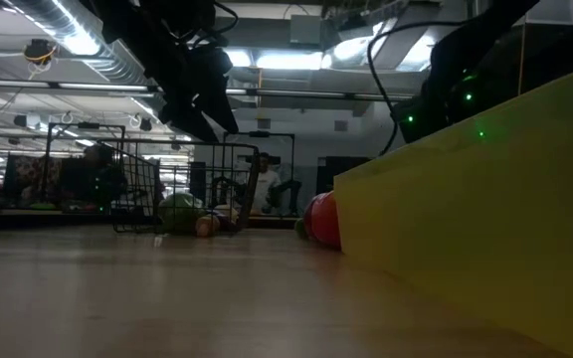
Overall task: Sort produce into baskets
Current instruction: Put the right lemon into the yellow bin
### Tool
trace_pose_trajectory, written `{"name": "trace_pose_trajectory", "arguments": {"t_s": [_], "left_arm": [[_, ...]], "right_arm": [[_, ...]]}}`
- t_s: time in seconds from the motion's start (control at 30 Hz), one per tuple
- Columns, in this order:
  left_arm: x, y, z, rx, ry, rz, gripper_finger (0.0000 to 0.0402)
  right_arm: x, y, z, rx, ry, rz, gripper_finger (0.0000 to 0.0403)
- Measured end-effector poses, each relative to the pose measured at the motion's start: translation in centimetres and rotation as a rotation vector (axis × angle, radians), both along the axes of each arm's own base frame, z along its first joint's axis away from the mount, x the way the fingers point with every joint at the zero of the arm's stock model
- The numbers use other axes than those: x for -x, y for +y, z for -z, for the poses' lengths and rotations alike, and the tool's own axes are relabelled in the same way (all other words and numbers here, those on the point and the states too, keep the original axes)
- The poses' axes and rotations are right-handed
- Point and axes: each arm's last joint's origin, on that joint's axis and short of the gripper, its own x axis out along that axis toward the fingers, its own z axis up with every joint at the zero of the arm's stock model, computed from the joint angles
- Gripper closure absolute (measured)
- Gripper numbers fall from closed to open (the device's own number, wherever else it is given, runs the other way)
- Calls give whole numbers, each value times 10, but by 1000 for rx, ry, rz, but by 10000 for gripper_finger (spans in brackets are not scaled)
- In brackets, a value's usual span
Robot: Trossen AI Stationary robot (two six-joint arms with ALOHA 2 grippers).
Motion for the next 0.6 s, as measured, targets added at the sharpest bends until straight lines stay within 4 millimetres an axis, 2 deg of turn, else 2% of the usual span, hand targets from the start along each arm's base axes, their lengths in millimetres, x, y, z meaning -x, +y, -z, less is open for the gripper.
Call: {"name": "trace_pose_trajectory", "arguments": {"t_s": [0.33,0.6], "left_arm": [[0,0,0,0,0,0,73],[0,0,0,7,-4,-8,73]], "right_arm": [[0,-3,7,-71,0,19,53],[0,-4,7,-86,-9,25,123]]}}
